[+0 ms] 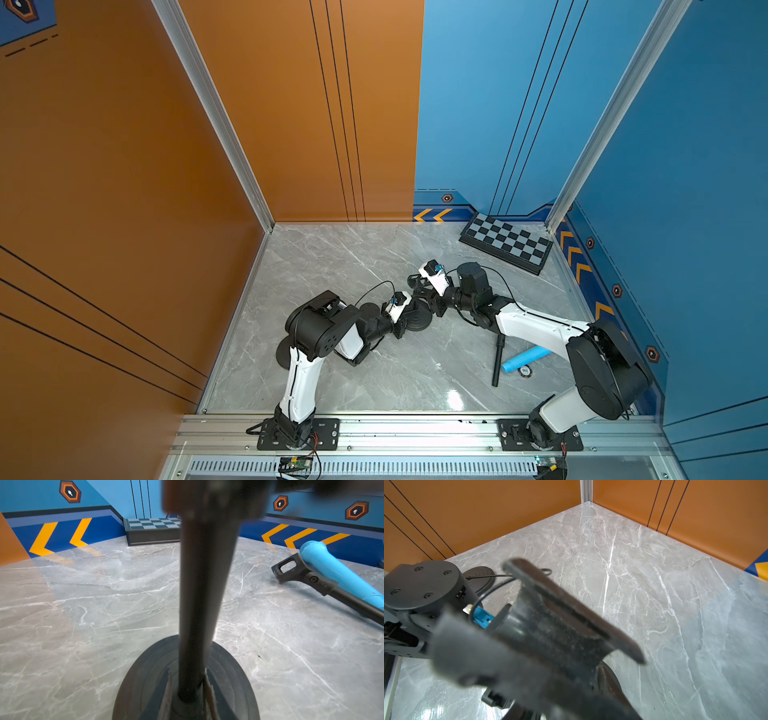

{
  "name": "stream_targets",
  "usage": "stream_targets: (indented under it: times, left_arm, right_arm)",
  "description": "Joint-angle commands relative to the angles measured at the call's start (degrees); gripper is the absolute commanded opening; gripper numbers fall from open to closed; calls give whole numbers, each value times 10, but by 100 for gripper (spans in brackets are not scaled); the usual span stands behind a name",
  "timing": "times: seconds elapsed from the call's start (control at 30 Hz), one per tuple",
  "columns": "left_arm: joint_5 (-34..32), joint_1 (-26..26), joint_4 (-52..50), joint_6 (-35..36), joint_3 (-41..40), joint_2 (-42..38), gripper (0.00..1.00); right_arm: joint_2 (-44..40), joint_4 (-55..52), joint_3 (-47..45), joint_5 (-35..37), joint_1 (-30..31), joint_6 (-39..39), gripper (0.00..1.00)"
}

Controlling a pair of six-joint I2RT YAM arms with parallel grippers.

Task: Assemble a microphone stand
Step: Hold the microphone stand pole at the microphone stand base.

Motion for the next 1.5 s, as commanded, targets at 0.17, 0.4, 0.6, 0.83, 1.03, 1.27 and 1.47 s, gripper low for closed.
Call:
stream_targets:
  times: [0.17, 0.4, 0.6, 0.83, 1.03, 1.27, 1.47]
  left_arm:
    - [7, 2, -6, 8, 0, 10, 31]
    - [-14, 2, -6, 5, 1, 14, 35]
    - [-25, 1, -6, 2, 3, 19, 37]
    - [-30, 0, -6, 1, 3, 20, 38]
    - [-24, 1, -6, 2, 3, 20, 40]
    - [-14, 3, -6, 3, 2, 20, 41]
    - [-7, 4, -5, 6, 2, 20, 41]
  right_arm:
    - [25, -22, 30, 5, -1, -21, 21]
    - [6, -7, -29, 263, 69, 53, 7]
    - [-1, 24, -62, 530, 173, 131, 7]
    - [0, 17, -59, 460, 169, 128, 21]
    - [-28, -64, -21, 201, 78, 52, 40]
    - [-20, -123, 20, 77, 12, -24, 50]
    - [3, -116, 45, -21, -11, -68, 50]
